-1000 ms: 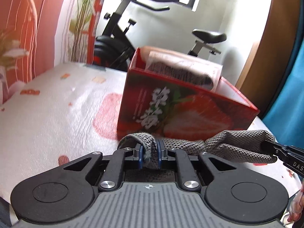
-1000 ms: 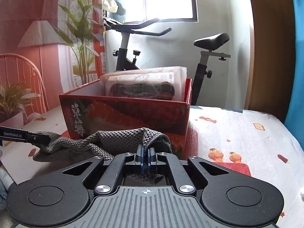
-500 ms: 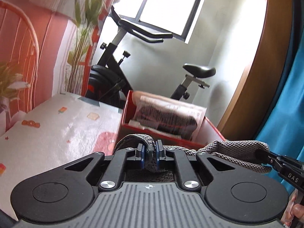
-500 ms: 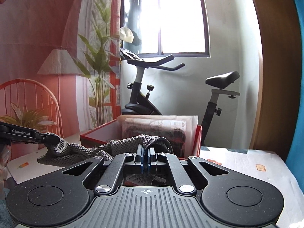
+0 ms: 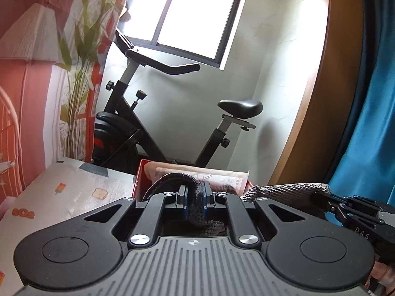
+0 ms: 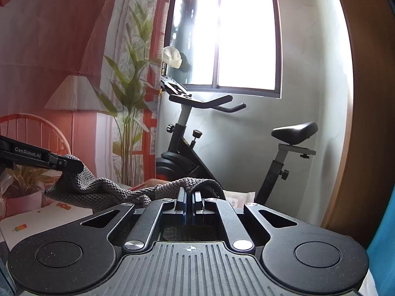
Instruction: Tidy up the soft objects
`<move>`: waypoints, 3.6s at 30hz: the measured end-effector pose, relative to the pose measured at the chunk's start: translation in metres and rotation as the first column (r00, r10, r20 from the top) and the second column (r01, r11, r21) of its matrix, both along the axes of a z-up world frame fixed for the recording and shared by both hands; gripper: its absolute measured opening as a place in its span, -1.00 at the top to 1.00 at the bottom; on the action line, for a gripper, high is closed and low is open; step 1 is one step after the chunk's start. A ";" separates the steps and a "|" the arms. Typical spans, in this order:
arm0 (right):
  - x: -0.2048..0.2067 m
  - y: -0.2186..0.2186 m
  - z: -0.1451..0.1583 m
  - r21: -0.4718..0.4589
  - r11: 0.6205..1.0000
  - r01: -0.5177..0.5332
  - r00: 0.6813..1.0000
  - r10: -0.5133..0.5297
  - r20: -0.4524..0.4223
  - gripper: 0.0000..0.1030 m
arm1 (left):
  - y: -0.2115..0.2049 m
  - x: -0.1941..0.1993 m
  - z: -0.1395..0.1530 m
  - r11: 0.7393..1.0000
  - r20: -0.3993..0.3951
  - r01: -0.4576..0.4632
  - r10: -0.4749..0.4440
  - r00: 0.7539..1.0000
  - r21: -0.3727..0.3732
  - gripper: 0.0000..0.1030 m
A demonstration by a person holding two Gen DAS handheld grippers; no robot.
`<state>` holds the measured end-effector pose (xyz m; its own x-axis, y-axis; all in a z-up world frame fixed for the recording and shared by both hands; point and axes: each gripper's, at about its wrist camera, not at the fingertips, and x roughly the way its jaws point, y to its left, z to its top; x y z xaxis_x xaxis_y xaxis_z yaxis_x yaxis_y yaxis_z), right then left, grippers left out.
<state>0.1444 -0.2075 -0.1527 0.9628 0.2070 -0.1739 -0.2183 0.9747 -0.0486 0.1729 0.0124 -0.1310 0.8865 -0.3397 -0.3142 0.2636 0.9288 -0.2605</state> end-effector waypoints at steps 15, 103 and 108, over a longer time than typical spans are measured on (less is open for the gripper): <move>0.111 -0.005 -0.010 -0.017 0.999 -0.032 0.987 0.029 -0.156 0.93 | -0.033 0.084 0.001 0.990 -0.047 0.068 -0.063 0.997 0.125 0.79; -0.158 0.010 0.138 0.224 0.939 0.262 0.965 -0.259 -0.042 -0.99 | 0.009 -0.125 0.151 0.964 0.177 -0.149 0.111 0.978 0.218 -1.00; -0.153 0.010 0.139 0.222 0.938 0.265 0.964 -0.261 -0.047 -0.99 | 0.007 -0.123 0.150 0.965 0.170 -0.142 0.105 0.980 0.220 -1.00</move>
<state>-0.0087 -0.1976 -0.0140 0.9855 -0.0172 -0.1688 0.0479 0.9826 0.1797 0.0498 0.0195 0.0192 0.9610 -0.1594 -0.2261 0.1634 0.9866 -0.0011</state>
